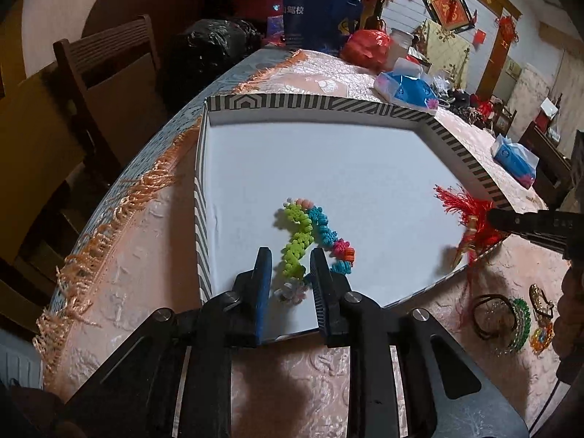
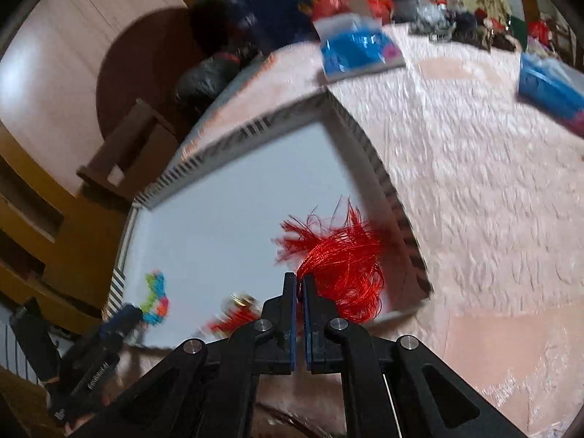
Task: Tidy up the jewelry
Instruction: 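Lower the bracelet into the striped tray and open the left tool while the right tool drops the tassel in, then grasp the white heart pendant on the black cord with the left tool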
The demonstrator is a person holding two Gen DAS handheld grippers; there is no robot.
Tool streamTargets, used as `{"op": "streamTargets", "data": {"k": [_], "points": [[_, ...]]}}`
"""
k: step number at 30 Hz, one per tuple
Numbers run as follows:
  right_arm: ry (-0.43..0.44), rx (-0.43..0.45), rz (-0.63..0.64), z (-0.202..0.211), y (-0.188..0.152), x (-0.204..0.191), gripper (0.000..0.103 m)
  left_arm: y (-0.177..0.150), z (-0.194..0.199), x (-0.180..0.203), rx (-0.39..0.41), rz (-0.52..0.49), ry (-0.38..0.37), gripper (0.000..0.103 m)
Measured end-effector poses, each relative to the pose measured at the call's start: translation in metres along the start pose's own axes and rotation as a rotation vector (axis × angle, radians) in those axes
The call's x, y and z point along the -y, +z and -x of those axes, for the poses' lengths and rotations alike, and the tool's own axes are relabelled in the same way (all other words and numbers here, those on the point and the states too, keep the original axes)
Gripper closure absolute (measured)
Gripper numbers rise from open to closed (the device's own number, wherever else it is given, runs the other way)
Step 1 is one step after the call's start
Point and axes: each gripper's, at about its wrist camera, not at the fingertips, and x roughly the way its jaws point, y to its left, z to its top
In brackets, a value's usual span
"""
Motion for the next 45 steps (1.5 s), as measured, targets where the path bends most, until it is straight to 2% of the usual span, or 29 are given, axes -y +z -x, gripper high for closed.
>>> {"op": "streamTargets", "data": {"k": [3, 6, 7, 8, 12, 13, 17, 20, 22, 23, 25, 26, 28, 29, 31, 33, 36, 40, 45], "points": [[0.028, 0.043, 0.012, 0.016, -0.003, -0.001, 0.101, 0.001, 0.0, 0.002, -0.001, 0.0, 0.009, 0.081], [0.058, 0.071, 0.028, 0.035, -0.006, -0.002, 0.1, 0.003, 0.005, 0.008, 0.008, -0.019, 0.007, 0.054], [0.06, 0.086, 0.037, 0.044, -0.008, -0.001, 0.1, 0.004, 0.008, 0.01, 0.018, -0.027, 0.017, 0.041], [0.059, 0.097, 0.039, 0.049, -0.006, 0.001, 0.1, 0.005, 0.012, 0.012, 0.037, -0.036, 0.022, 0.039], [0.027, 0.145, 0.055, 0.089, -0.029, 0.017, 0.1, 0.011, 0.022, 0.012, 0.057, -0.035, 0.032, 0.039], [-0.029, 0.159, 0.07, 0.102, -0.04, 0.025, 0.1, 0.011, 0.025, 0.011, 0.062, -0.028, 0.034, 0.039], [-0.159, 0.182, 0.068, 0.135, -0.08, 0.056, 0.1, 0.005, 0.042, 0.023, 0.083, -0.035, -0.001, 0.039], [-0.197, 0.179, 0.028, 0.149, -0.107, 0.075, 0.1, -0.008, 0.056, 0.051, 0.094, -0.088, -0.074, 0.039], [-0.281, 0.173, -0.03, 0.151, -0.125, 0.086, 0.1, -0.017, 0.059, 0.072, 0.081, -0.139, -0.141, 0.039], [-0.289, 0.168, -0.073, 0.15, -0.13, 0.093, 0.1, -0.022, 0.058, 0.083, 0.06, -0.161, -0.185, 0.039], [-0.249, 0.137, -0.222, 0.144, -0.141, 0.115, 0.1, -0.034, 0.056, 0.102, 0.033, -0.223, -0.223, 0.039], [-0.243, 0.127, -0.256, 0.143, -0.143, 0.121, 0.1, -0.04, 0.054, 0.112, 0.02, -0.257, -0.243, 0.039], [-0.27, 0.126, -0.252, 0.143, -0.14, 0.123, 0.1, -0.046, 0.047, 0.125, -0.005, -0.291, -0.28, 0.039], [-0.28, 0.13, -0.241, 0.142, -0.139, 0.122, 0.1, -0.048, 0.041, 0.129, -0.018, -0.293, -0.276, 0.04], [-0.27, 0.119, -0.245, 0.14, -0.138, 0.123, 0.099, -0.047, 0.034, 0.131, -0.042, -0.267, -0.266, 0.041], [-0.276, 0.12, -0.25, 0.141, -0.142, 0.123, 0.099, -0.048, 0.033, 0.135, -0.048, -0.258, -0.29, 0.041], [-0.256, 0.115, -0.285, 0.141, -0.142, 0.13, 0.099, -0.054, 0.033, 0.15, -0.035, -0.328, -0.279, 0.041], [-0.239, 0.104, -0.307, 0.14, -0.143, 0.134, 0.099, -0.048, 0.024, 0.167, -0.047, -0.36, -0.284, 0.054], [-0.234, 0.105, -0.3, 0.141, -0.144, 0.132, 0.099, -0.052, 0.007, 0.182, -0.101, -0.431, -0.259, 0.059]]}}
